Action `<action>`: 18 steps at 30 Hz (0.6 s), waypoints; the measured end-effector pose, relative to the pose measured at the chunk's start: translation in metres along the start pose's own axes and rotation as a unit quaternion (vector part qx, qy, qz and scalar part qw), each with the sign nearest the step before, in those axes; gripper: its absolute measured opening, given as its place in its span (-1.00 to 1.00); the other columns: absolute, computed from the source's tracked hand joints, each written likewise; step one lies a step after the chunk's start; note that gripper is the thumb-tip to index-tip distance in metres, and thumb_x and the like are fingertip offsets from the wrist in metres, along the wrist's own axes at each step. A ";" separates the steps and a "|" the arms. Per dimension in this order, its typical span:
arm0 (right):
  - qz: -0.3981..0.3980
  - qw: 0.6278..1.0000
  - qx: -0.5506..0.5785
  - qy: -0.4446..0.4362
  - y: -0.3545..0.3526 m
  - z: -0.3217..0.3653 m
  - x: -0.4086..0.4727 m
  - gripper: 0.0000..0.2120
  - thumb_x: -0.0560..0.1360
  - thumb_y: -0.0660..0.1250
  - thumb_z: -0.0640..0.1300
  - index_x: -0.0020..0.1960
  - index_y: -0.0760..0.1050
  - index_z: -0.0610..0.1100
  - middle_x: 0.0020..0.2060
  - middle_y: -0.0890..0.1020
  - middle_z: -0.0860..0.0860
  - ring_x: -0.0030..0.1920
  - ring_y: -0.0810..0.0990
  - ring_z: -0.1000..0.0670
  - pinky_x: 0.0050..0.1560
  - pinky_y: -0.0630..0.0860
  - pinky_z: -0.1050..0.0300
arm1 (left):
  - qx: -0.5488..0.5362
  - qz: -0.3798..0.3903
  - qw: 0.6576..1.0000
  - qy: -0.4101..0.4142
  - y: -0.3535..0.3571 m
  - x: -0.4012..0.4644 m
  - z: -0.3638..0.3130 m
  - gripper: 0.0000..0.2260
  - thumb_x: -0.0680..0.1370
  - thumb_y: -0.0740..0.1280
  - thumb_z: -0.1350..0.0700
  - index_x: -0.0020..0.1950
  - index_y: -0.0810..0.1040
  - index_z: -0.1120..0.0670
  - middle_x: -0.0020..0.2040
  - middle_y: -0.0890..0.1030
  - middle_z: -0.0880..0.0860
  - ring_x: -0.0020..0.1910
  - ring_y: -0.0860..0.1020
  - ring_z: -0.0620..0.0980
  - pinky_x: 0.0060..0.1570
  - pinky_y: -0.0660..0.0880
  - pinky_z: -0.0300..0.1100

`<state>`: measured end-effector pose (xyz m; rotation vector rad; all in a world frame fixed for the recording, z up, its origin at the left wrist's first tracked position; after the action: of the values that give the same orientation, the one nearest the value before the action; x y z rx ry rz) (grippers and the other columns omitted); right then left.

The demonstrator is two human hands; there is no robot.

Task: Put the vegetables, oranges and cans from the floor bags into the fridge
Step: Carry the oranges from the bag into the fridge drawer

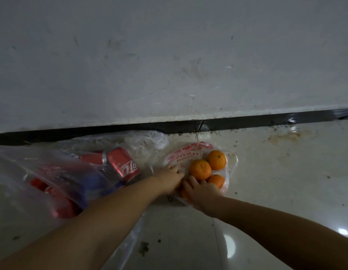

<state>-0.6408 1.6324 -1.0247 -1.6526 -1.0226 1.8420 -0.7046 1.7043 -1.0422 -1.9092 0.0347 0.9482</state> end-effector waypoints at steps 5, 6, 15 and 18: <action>0.011 0.996 0.078 0.050 0.001 0.000 0.007 -0.18 0.46 0.19 0.35 0.53 -0.01 -0.05 0.45 0.20 -0.10 0.18 0.49 -0.22 -0.13 0.45 0.05 | -0.030 -0.009 0.999 -0.043 0.004 -0.001 0.003 -0.42 0.48 0.34 0.10 0.45 0.20 0.09 0.42 0.25 0.19 0.39 0.23 0.21 0.35 0.31 0.11; 0.011 0.991 0.112 0.069 0.000 0.000 0.008 -0.20 0.46 0.12 0.39 0.52 0.01 -0.02 0.43 0.22 -0.09 0.19 0.47 -0.24 -0.11 0.46 0.04 | -0.030 -0.017 0.998 -0.045 0.005 -0.003 0.003 -0.43 0.49 0.34 0.11 0.45 0.20 0.10 0.42 0.25 0.18 0.39 0.23 0.20 0.34 0.31 0.09; 0.000 0.952 0.294 0.082 -0.007 -0.006 0.017 -0.39 0.48 0.26 0.21 0.44 0.18 0.03 0.28 0.36 -0.09 0.17 0.45 -0.19 0.05 0.48 0.00 | -0.023 -0.035 0.999 -0.011 -0.008 -0.012 0.019 -0.39 0.51 0.33 0.07 0.50 0.15 0.04 0.48 0.19 0.11 0.45 0.18 0.12 0.33 0.33 -0.01; -0.088 0.937 0.322 0.104 -0.028 -0.021 0.002 -0.44 0.43 0.33 0.13 0.37 0.28 0.04 0.31 0.35 -0.02 0.22 0.43 -0.13 0.13 0.47 0.00 | -0.048 -0.075 0.995 -0.043 -0.021 -0.024 0.022 -0.34 0.51 0.34 0.06 0.53 0.09 0.01 0.50 0.14 0.09 0.47 0.17 0.10 0.31 0.37 0.00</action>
<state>-0.6242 1.6558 -1.0044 -1.2667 -0.3892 1.6015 -0.7264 1.7242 -1.0171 -1.9262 -0.2064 0.9441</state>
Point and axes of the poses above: each hand's wrist, its own x-axis towards the middle knuckle, its own y-axis out of the palm, z = x × y, the point moved 7 cm from there along x, towards the middle knuckle
